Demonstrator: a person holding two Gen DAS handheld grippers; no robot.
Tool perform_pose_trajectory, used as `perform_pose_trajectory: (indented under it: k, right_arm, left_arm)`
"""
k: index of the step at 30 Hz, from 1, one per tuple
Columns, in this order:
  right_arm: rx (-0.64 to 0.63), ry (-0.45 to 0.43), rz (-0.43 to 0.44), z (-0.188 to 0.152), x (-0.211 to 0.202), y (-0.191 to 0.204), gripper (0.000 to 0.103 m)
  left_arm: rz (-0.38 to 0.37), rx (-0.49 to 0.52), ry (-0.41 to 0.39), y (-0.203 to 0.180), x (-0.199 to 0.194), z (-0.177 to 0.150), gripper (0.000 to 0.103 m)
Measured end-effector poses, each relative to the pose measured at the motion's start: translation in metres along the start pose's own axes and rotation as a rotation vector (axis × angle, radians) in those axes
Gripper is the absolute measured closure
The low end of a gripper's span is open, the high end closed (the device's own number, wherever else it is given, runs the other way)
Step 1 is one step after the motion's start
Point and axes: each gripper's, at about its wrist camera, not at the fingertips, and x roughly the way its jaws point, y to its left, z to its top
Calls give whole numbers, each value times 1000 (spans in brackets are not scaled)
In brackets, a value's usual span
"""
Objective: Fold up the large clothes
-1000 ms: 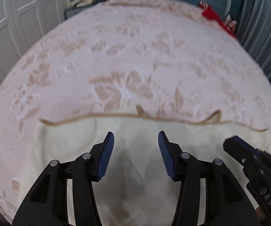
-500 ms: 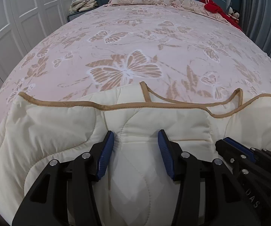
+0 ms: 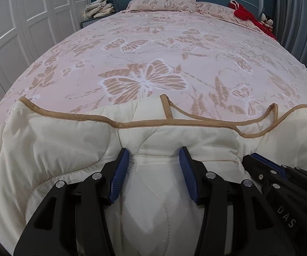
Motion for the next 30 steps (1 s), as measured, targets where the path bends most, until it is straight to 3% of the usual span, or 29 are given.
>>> perform_pose_trajectory:
  k: [12,16,18,20,25,30]
  right_arm:
    - [50,10,13,13,8,-4,101]
    - [96,10,12,18,-6,-8,102]
    - [113,-26,-17,17,-27,-6,95]
    - [78,-31,17,13,-41,3,92]
    - [11,13,-6,-1,-27,19,95]
    - [53,20,7,0,-14,7,102]
  left_arm:
    - [6,1,4,-2,1,1,55]
    - [-110,-74,17,18,-11,7,54]
    - [-175,-153,4,38,-27,6,53]
    - [-189,-203,-16,58,-44,0,47]
    - [-156,-144,-8,65,-49,-16,47]
    - [-95,-70,-33,50,-45,-23,40]
